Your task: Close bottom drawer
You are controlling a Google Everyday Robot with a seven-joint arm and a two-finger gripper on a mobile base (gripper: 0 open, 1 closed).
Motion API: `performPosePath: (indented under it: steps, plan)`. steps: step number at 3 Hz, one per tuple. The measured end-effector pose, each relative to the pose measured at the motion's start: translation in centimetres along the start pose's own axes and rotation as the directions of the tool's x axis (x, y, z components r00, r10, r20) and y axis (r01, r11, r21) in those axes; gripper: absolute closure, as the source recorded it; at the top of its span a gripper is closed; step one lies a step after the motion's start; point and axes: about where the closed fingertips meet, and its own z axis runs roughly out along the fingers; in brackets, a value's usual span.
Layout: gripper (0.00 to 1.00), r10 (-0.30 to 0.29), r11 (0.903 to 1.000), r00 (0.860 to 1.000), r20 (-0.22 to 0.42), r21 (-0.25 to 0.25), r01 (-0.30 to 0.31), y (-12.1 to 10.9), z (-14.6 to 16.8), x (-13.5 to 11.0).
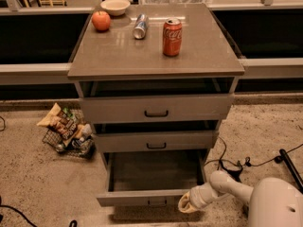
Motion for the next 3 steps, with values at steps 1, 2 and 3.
performPosePath:
  steps: [1,2,3]
  plan:
    - [0.13,-0.001,0.9999,1.000,0.020,0.016,0.001,-0.55,-0.40,0.35]
    - [0.00,-0.003,0.9997,0.999,0.046,0.025,0.002,-1.03,-0.73,0.76]
    - [0.00,-0.006,0.9996,0.998,0.059,0.029,0.005,-1.32,-0.88,0.91]
